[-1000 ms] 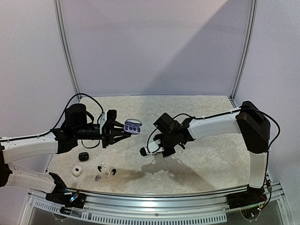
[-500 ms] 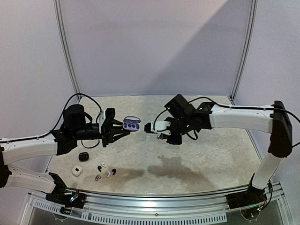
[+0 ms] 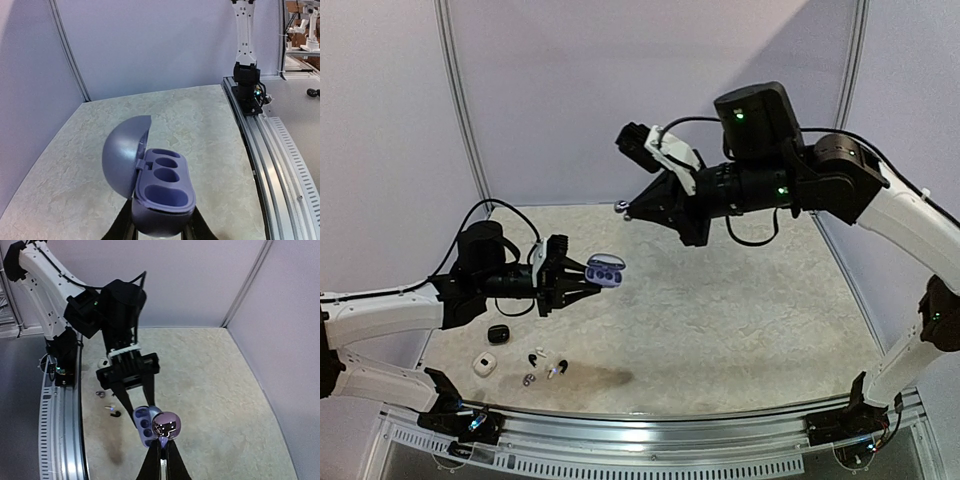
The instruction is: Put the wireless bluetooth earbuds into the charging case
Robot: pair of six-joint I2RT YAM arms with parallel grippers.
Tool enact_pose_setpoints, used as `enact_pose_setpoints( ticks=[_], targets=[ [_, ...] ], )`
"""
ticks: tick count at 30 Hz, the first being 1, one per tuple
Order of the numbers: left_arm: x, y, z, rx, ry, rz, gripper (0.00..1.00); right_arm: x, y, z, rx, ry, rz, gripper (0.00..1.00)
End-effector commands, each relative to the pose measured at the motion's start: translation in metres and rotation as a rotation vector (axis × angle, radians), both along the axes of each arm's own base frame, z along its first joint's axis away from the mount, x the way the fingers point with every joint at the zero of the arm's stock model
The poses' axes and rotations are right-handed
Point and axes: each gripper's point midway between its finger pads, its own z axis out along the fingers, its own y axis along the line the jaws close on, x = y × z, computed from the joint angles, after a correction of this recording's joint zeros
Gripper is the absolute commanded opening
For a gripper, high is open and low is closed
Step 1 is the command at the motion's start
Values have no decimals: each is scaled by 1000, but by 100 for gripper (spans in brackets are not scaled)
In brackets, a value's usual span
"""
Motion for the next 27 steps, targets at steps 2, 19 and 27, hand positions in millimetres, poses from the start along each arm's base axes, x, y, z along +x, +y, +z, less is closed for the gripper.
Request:
enact_pose_setpoints(
  ticks=[2,19,27],
  targets=[
    [-8,-6,7,12,-14,-44,0,-16,31,-72,-254,178,9,0],
    [-18,-8,-1,52,-56,-82,0,-20,66,-117,-349,132,58,0],
    [-21,-7,1,50,-88,-95,0,-15,65,-127,-397,88,55,0]
  ],
)
